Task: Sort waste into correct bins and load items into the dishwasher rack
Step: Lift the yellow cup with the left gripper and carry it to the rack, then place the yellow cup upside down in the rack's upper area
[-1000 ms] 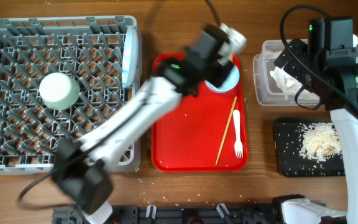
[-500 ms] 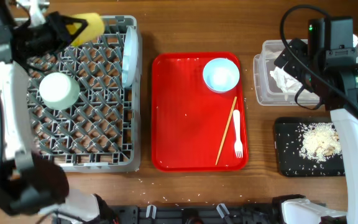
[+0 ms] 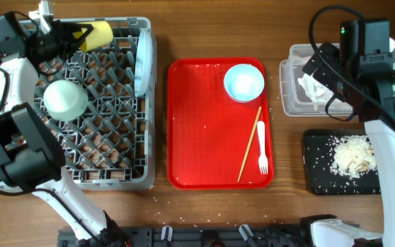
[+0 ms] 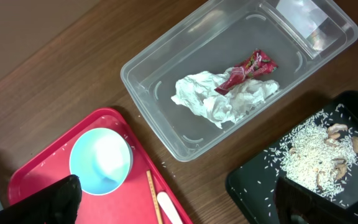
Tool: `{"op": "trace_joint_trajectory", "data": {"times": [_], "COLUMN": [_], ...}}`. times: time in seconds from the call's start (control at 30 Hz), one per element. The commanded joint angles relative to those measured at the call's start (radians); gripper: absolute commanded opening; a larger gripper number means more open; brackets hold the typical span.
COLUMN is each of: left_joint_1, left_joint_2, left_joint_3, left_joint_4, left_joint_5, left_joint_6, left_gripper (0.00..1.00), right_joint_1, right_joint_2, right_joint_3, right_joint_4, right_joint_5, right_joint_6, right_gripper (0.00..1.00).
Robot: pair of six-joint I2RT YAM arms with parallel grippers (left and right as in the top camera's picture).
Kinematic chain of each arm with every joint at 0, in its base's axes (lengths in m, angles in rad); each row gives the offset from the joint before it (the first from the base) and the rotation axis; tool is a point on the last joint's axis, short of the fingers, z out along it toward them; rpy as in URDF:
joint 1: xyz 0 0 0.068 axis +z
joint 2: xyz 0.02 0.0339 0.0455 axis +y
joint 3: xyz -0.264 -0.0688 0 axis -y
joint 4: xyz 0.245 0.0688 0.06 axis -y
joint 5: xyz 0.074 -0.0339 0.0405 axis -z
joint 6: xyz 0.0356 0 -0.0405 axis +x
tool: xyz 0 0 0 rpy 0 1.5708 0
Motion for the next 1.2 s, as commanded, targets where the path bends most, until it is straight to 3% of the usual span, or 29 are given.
{"op": "trace_joint_trajectory", "data": {"times": [0.0, 0.07, 0.23, 0.27, 0.3, 0.33, 0.5, 0.93, 1.07, 1.17], "left_joint_1": [0.011, 0.016, 0.023, 0.023, 0.023, 0.023, 0.026, 0.132, 0.158, 0.161], "left_joint_2": [0.023, 0.023, 0.023, 0.023, 0.023, 0.023, 0.023, 0.011, -0.046, -0.124], "left_joint_3": [0.010, 0.010, 0.010, 0.010, 0.010, 0.010, 0.010, 0.011, 0.011, 0.011], "left_joint_4": [0.002, -0.014, -0.131, -0.137, -0.137, -0.138, -0.161, -0.226, -0.264, -0.282], "left_joint_5": [-0.043, -0.068, -0.285, -0.299, -0.303, -0.312, -0.421, -0.439, -0.453, -0.502], "left_joint_6": [-0.009, -0.009, 0.002, 0.003, 0.007, 0.007, 0.007, 0.006, 0.005, 0.005], "left_gripper": [0.10, 0.12, 0.14, 0.16, 0.25, 0.25, 0.15, 0.12, 0.04, 0.04], "right_joint_1": [-0.003, -0.003, -0.003, -0.003, -0.003, -0.003, -0.003, -0.003, -0.003, -0.003], "right_joint_2": [0.008, 0.008, 0.008, 0.008, 0.008, 0.008, 0.008, 0.008, 0.008, 0.008], "right_joint_3": [0.008, 0.008, 0.008, 0.008, 0.008, 0.008, 0.008, 0.008, 0.008, 0.008], "right_joint_4": [-0.001, 0.000, 0.000, -0.001, -0.001, -0.001, 0.000, -0.001, -0.001, -0.001], "right_joint_5": [0.023, 0.023, 0.023, 0.023, 0.023, 0.023, 0.023, 0.023, 0.023, 0.023], "right_joint_6": [-0.009, -0.009, -0.010, -0.010, -0.009, -0.010, -0.010, -0.010, -0.010, -0.010], "right_gripper": [1.00, 1.00, 1.00, 1.00, 1.00, 1.00, 1.00, 1.00, 1.00, 1.00]}}
